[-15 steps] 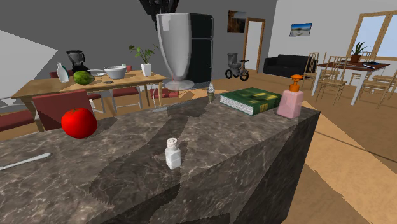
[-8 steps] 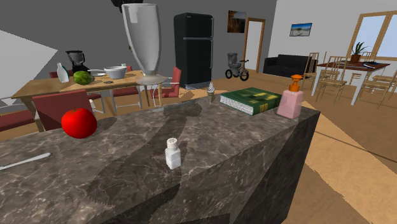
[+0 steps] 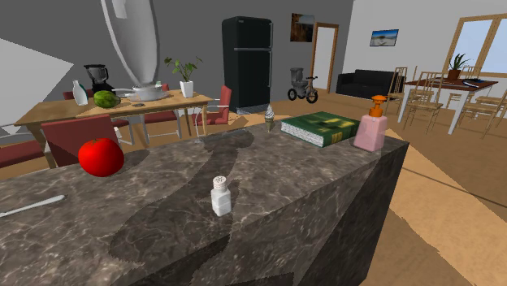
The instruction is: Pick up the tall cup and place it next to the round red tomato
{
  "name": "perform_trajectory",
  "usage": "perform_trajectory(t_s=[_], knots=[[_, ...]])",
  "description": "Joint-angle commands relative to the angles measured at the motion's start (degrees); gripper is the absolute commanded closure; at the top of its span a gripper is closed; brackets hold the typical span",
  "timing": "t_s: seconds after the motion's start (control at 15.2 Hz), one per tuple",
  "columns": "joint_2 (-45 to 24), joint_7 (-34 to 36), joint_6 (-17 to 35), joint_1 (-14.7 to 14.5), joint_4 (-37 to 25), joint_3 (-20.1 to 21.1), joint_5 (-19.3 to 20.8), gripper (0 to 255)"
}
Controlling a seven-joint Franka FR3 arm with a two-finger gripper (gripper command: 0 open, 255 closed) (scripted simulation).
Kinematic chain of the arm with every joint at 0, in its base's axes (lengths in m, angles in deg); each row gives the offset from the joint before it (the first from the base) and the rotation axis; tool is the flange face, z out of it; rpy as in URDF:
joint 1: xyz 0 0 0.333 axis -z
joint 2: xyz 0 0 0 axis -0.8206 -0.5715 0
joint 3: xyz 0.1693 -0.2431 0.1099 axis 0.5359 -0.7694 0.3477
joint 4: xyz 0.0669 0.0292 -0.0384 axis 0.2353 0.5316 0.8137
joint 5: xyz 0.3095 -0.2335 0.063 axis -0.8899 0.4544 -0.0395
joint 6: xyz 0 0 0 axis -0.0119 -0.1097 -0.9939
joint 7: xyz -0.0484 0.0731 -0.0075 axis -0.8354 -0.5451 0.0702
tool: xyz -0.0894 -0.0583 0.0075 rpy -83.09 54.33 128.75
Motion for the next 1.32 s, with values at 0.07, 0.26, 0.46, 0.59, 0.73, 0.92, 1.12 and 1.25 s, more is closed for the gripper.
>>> perform_trajectory(t_s=[0.07,0.26,0.46,0.59,0.73,0.92,1.12,1.25], knots=[[-1.53,4.34,-1.75,-2.33,-3.13,2.07,0.57,255],[-2.12,6.76,-1.91,-3.70,-3.78,3.20,0.86,255],[-0.78,6.58,0.94,-3.45,0.34,3.05,0.44,255],[-0.02,6.48,2.76,-3.33,2.90,2.97,0.21,255],[0.66,6.40,4.53,-3.23,5.31,2.89,0.01,255],[1.51,6.29,7.12,-3.12,8.72,2.80,-0.23,255],[2.20,6.22,9.63,-3.04,11.89,2.72,-0.42,255],[2.58,6.18,11.28,-3.00,13.89,2.68,-0.52,255]])
